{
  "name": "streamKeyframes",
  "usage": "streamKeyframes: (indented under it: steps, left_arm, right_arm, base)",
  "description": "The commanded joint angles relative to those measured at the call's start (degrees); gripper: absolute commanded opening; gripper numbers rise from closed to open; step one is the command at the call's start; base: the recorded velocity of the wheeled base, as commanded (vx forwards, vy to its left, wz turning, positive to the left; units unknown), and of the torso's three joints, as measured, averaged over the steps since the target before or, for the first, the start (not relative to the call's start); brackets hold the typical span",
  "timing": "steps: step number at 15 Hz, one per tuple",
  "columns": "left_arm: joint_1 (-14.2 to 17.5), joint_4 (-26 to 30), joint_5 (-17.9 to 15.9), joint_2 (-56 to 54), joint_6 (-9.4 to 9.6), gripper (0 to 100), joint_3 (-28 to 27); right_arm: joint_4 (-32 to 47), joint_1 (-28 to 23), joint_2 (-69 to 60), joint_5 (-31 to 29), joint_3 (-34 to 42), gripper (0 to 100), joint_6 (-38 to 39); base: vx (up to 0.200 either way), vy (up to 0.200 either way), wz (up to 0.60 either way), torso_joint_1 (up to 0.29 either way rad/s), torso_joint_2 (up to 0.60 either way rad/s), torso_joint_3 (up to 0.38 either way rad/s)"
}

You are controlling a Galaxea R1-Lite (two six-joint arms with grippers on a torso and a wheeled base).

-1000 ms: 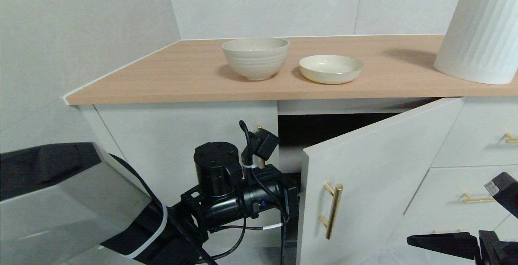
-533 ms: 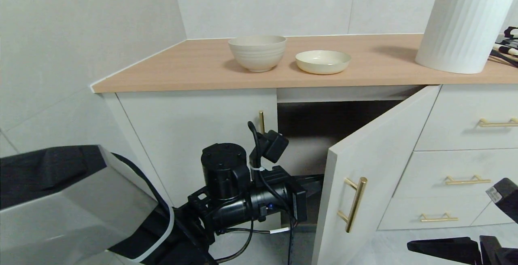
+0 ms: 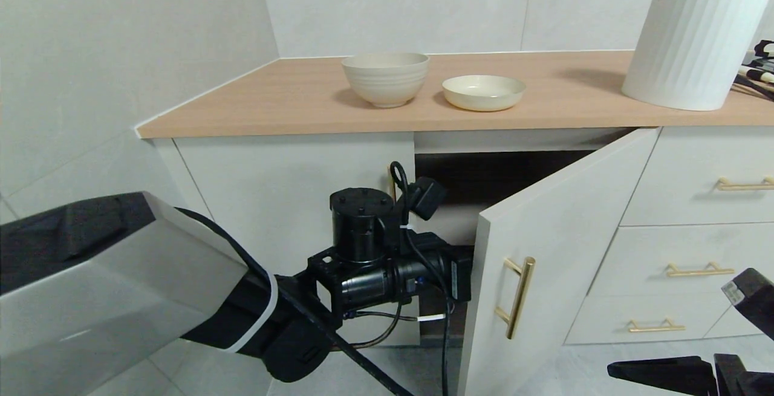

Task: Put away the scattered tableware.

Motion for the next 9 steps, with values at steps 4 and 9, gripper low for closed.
streamKeyframes:
  steps: [4, 9]
  left_arm:
    - [-1.72, 1.05, 1.44, 0.47, -0.01, 0, -2.81]
    - [-2.59, 5.62, 2.94, 3.28, -0.01, 0, -9.49]
  right_arm:
    - [-0.03, 0.03, -0.17, 0.01, 0.15, 100, -0.07]
    - [-0.03, 0.03, -1.66, -0.08, 0.06, 100, -0.07]
  base:
    - [-0.150, 0.000, 0.00, 0.007, 0.00, 0.003]
    - [0.000, 0.000, 0.00, 0.000, 0.00, 0.000]
